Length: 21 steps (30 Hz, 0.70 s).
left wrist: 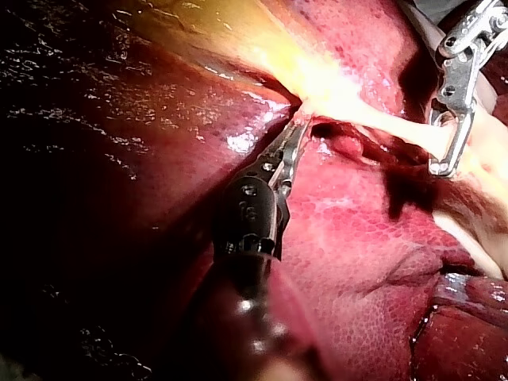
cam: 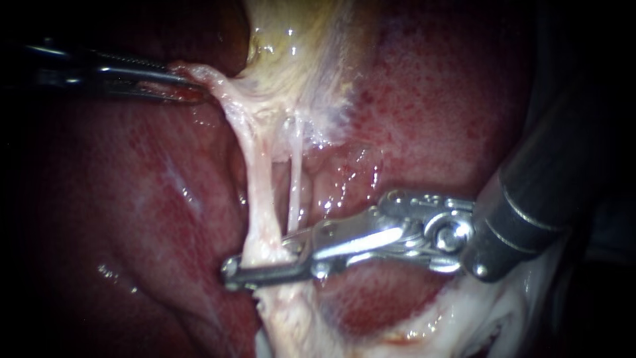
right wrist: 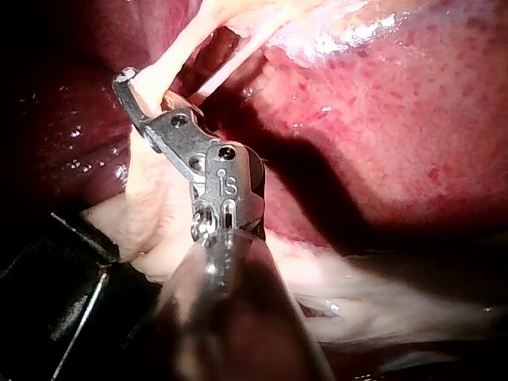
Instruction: Going back first clip left tube
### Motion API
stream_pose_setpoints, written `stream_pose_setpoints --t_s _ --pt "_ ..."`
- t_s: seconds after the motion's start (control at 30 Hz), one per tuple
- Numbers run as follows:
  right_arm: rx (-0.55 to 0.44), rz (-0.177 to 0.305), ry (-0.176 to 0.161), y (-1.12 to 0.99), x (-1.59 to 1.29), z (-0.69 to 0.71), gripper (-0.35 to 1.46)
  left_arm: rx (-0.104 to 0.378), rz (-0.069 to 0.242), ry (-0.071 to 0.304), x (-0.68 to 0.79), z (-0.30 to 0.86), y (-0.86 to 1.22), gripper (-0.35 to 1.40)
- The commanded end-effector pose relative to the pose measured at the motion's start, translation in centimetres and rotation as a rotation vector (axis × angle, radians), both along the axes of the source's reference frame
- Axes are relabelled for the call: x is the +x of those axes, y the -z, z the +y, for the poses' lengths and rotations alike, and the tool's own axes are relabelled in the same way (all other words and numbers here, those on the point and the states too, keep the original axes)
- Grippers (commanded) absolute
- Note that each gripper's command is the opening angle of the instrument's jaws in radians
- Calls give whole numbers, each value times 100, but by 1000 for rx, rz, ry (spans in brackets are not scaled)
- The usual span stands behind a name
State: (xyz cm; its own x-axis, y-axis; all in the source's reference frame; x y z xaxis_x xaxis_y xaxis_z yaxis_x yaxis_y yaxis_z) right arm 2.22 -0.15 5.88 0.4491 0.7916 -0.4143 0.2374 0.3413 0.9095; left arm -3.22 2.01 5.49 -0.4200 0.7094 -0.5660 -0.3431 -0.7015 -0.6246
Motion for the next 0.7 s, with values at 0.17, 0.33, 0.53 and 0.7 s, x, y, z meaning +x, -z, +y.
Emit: stream_pose_setpoints --t_s 0.17,0.33,0.53,0.7 --pt "10 -5 3 -3 2 1 0 6 -1 2 1 0 1 -35" --pt "9 -6 1 -8 4 3 36 6 0 3 1 0 1 -35" --pt "10 -5 3 -8 9 2 46 6 -1 2 1 0 1 -35" --pt "-11 -16 -32 -14 12 2 48 6 -1 2 1 0 1 -35"
